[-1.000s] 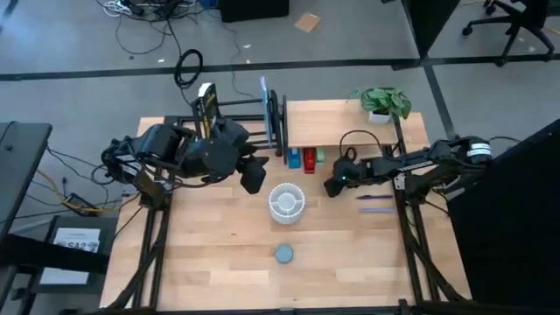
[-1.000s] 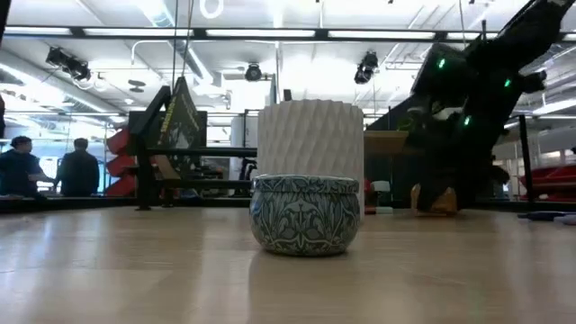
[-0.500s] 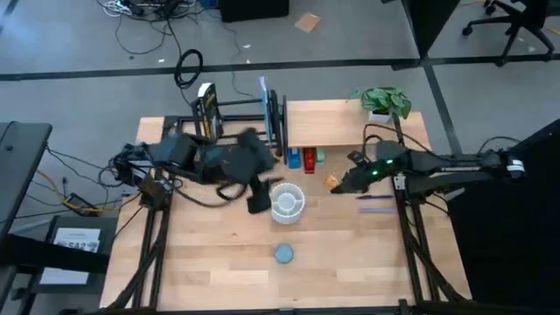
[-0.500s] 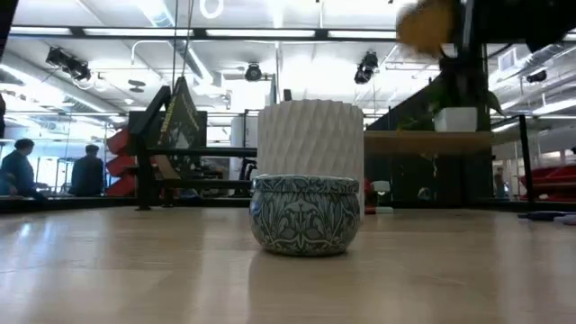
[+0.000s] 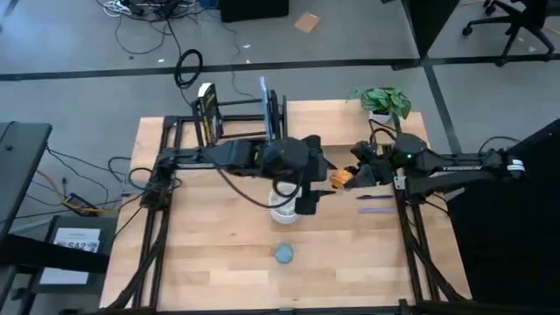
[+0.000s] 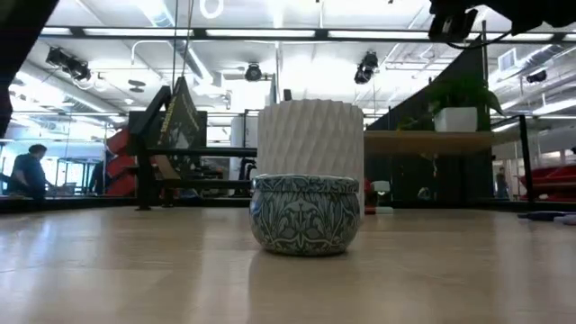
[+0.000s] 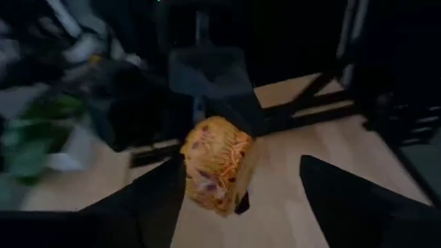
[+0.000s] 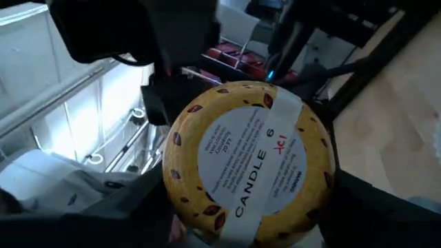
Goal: Stock shelves
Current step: Remove the yellow scented candle from under the shelf
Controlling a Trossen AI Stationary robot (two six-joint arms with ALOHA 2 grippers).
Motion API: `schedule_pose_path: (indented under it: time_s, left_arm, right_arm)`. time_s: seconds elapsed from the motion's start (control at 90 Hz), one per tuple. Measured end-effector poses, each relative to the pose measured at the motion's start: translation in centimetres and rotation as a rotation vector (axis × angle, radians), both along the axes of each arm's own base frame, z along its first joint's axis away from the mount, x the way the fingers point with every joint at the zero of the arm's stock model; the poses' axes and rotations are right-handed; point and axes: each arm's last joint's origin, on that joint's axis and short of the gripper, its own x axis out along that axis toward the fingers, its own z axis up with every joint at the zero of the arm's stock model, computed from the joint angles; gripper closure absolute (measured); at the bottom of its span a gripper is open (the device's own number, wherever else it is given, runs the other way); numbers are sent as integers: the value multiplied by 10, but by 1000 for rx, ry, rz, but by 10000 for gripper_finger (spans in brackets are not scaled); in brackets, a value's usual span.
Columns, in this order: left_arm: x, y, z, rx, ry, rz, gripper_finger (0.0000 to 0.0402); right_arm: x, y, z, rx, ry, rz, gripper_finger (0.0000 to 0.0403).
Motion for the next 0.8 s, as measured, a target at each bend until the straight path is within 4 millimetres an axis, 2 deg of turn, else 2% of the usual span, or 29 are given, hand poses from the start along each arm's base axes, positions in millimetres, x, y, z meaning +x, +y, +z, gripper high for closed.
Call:
schedule_pose_path:
  time_s: [0.189,0.422,0.578,0.8]
  left_arm:
    - [4,9,-2,43,-4,-21,87]
    - [14,16,-16,57,39,-93,100]
    - [17,15,-23,59,65,-98,141]
    - [17,9,-25,56,80,-106,251]
  right_arm:
    - [6,0,-4,-14,18,17,153]
    - [14,1,-11,-14,51,62,153]
    - [16,5,-10,3,40,97,153]
    - [16,8,-9,15,35,116,153]
